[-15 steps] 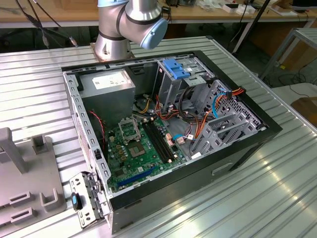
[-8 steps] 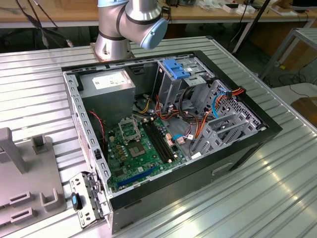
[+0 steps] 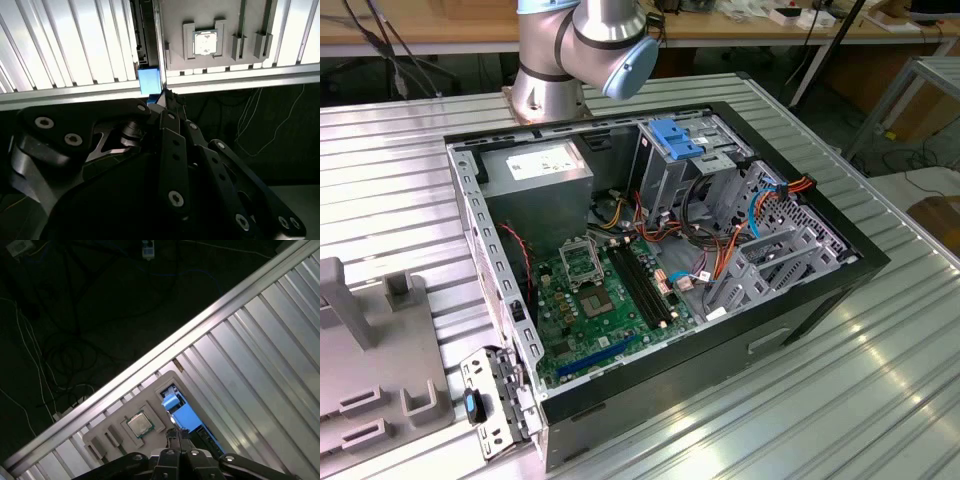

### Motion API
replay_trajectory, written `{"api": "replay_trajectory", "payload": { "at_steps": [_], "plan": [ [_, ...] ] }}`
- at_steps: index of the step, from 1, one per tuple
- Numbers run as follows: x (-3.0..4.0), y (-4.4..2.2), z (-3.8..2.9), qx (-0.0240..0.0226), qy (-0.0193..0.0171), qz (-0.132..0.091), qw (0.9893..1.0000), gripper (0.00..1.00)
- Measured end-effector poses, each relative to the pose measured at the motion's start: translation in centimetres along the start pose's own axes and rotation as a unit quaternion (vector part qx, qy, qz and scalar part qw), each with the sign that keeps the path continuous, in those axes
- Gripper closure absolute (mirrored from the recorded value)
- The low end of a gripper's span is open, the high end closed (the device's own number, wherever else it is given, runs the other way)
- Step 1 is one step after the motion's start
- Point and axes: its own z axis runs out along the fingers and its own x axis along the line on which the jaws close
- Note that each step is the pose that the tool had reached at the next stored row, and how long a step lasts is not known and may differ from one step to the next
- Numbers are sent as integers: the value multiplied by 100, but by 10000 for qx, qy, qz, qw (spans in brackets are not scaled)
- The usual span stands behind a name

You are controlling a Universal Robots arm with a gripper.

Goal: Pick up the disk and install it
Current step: 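Pick up the disk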

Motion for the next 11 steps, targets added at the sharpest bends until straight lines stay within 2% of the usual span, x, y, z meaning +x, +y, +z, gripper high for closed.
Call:
{"api": "replay_trajectory", "payload": {
  "at_steps": [2,7,8,10,11],
  "plan": [
    [-2,1,11,21,15,-174,9998,89],
    [-3,2,36,75,17,-373,9993,89],
    [-4,1,51,103,11,-528,9986,89],
    [-4,1,62,127,9,-712,9974,89],
    [-4,1,69,145,9,-848,9963,89]
  ]
}}
